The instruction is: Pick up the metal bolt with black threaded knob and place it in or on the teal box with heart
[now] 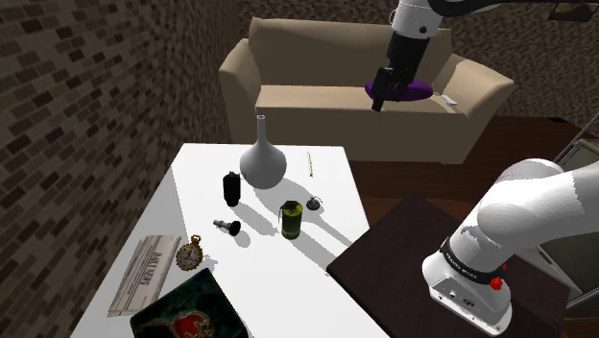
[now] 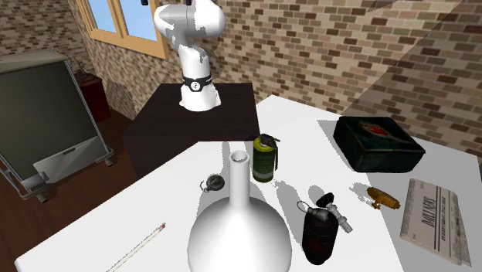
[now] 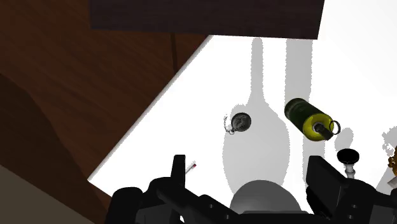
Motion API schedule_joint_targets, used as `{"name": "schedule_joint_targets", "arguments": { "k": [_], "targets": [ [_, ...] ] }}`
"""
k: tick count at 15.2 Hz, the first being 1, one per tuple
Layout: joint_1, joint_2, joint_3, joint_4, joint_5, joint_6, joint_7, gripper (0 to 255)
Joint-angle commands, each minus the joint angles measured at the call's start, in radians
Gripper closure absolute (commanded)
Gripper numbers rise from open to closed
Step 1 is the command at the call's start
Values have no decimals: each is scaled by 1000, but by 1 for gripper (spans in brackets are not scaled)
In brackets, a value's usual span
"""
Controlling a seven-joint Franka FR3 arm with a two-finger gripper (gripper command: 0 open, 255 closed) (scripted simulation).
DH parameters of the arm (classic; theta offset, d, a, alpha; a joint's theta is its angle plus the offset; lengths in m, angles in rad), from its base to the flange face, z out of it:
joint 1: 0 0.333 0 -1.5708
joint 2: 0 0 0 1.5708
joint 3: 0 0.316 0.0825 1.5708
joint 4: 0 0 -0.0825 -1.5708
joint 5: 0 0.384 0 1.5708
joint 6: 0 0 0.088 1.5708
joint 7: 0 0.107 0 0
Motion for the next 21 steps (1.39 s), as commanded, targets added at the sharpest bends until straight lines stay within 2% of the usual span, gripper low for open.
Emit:
{"name": "schedule_joint_targets", "arguments": {
  "k": [1,12,21],
  "targets": [
    [0,0,0,0,0,0,0,0],
    [64,324,123,21,47,271,63,0],
    [101,641,215,140,15,440,133,0]
  ]
}}
